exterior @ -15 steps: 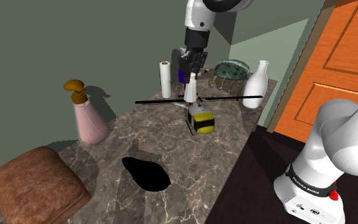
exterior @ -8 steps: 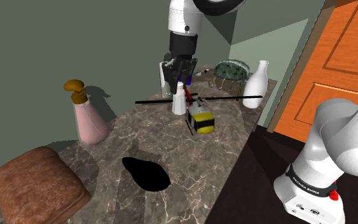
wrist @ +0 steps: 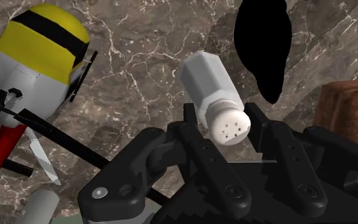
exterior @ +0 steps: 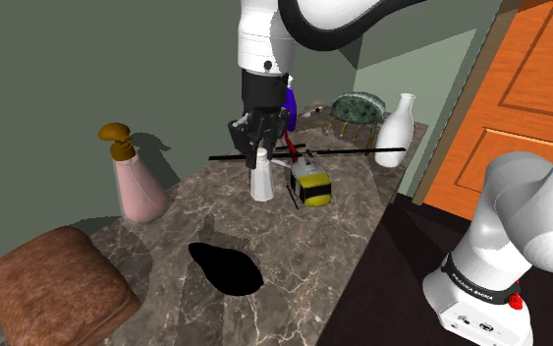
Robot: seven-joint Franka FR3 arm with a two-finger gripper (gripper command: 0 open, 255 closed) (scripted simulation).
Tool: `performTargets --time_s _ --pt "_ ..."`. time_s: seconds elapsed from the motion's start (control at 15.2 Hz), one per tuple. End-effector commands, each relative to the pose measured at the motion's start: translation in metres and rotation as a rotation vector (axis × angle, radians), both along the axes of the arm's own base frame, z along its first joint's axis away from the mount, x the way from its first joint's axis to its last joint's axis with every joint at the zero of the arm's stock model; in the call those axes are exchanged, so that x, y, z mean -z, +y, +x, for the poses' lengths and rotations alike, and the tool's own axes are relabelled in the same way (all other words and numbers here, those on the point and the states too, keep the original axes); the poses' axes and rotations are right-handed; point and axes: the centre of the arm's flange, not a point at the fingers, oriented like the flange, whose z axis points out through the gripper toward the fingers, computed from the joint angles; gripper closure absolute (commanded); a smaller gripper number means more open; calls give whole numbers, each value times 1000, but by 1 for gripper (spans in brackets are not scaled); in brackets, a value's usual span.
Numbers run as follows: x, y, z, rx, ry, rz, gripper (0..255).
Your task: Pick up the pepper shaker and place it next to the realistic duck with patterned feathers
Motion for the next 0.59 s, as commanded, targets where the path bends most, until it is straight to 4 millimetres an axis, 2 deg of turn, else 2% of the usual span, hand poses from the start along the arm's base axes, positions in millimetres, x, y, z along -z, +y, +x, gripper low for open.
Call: performTargets --time_s 0.0,0.53 --pt "11 1 -1 0 -1 0 255" --pt "53 1 -1 0 -1 0 255"
